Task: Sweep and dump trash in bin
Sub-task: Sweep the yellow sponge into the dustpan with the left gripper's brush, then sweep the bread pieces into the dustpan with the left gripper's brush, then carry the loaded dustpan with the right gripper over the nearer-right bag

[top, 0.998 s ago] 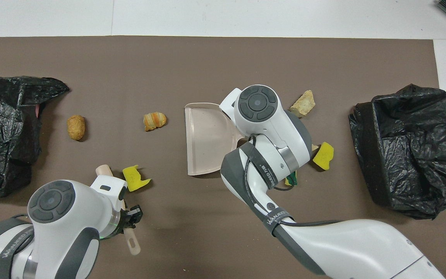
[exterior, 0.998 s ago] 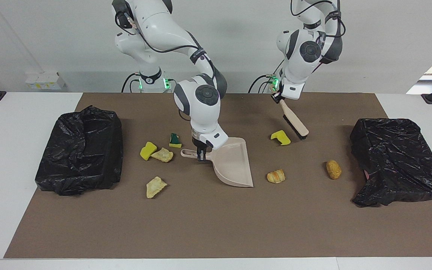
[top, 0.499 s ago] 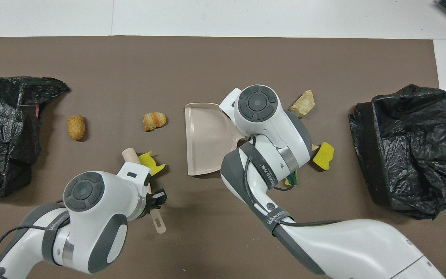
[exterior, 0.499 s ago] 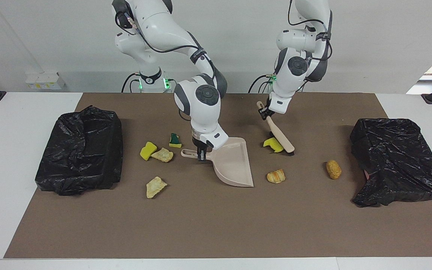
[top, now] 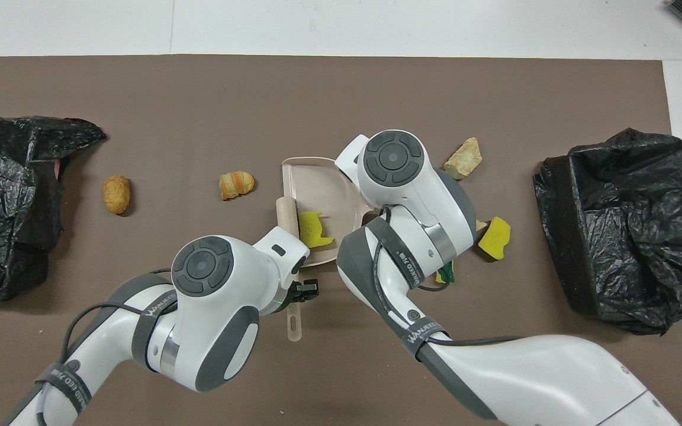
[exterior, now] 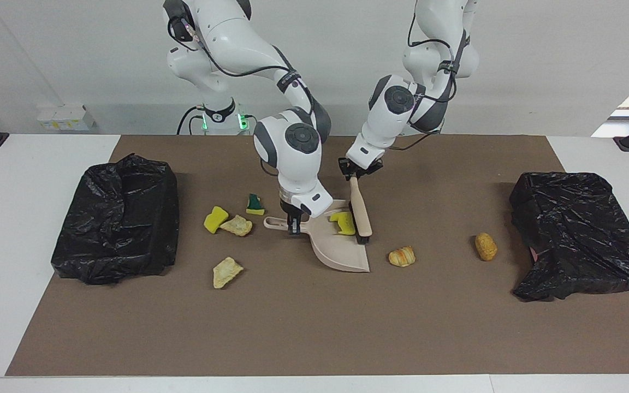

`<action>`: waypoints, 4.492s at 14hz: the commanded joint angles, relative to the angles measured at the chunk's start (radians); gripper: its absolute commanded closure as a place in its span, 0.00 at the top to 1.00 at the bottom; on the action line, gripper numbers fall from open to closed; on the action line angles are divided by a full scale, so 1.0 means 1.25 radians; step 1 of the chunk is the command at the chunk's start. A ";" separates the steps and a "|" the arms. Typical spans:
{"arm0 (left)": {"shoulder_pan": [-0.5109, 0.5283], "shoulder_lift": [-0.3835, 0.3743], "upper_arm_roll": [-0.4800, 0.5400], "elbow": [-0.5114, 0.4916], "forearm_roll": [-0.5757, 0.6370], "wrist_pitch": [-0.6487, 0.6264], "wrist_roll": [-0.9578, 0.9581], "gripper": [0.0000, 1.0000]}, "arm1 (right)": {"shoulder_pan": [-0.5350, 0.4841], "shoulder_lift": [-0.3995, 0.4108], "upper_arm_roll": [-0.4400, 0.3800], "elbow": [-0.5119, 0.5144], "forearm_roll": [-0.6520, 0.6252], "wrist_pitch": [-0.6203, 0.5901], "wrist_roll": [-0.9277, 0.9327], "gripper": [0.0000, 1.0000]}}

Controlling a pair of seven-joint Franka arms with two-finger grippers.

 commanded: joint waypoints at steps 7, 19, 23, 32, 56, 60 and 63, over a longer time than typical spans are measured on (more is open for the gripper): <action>0.205 -0.049 0.018 0.079 0.167 -0.240 0.034 0.00 | 0.002 0.004 0.004 -0.002 -0.004 0.015 0.010 0.00; 0.447 -0.007 0.017 0.047 0.431 -0.181 0.138 0.00 | 0.003 0.004 0.003 -0.003 -0.002 0.017 0.022 0.00; 0.423 0.010 0.012 0.041 0.426 -0.146 0.142 0.00 | 0.003 0.004 0.003 -0.003 0.000 0.019 0.022 0.00; 0.234 0.067 0.009 0.051 0.304 -0.065 0.139 0.00 | 0.004 0.004 0.004 -0.004 -0.002 0.032 0.033 0.00; 0.150 -0.143 0.013 -0.040 0.100 -0.248 0.117 0.00 | -0.174 -0.128 0.003 -0.035 0.072 0.006 -0.226 0.00; 0.023 -0.270 0.009 -0.207 0.088 -0.116 0.081 0.00 | -0.311 -0.182 0.003 -0.039 0.151 -0.022 -0.415 0.00; -0.117 -0.261 0.008 -0.215 0.069 -0.075 -0.102 0.00 | -0.432 -0.223 0.003 -0.039 0.171 -0.041 -0.533 0.00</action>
